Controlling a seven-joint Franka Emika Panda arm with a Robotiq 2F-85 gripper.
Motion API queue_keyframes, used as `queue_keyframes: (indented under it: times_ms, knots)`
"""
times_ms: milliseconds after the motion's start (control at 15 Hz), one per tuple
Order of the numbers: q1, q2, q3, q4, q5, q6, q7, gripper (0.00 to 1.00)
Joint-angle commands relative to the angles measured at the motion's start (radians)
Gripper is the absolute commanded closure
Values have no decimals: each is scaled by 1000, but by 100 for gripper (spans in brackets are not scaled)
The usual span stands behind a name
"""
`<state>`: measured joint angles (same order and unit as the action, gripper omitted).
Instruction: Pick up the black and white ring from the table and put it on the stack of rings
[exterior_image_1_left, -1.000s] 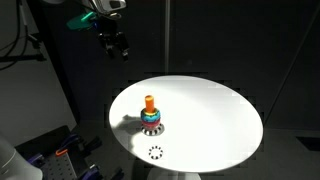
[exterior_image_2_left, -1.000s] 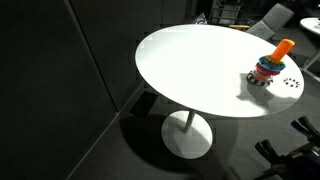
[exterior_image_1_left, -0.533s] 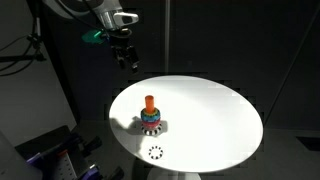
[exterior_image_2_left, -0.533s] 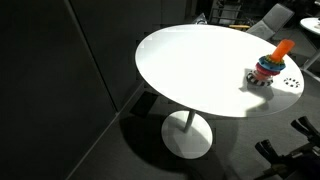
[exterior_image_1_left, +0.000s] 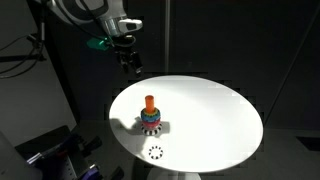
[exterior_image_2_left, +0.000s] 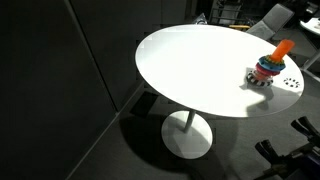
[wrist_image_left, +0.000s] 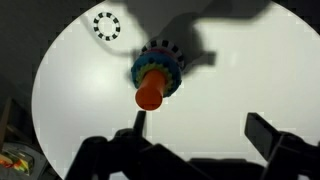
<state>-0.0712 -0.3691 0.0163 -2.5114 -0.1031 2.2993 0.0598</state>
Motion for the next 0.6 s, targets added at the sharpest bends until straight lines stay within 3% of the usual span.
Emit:
queue_keyframes:
  times_ms: [0, 533]
  knots:
    - [7, 0, -7, 2, -3, -3, 2, 0]
    - [-9, 56, -8, -41, -16, 54, 38, 0]
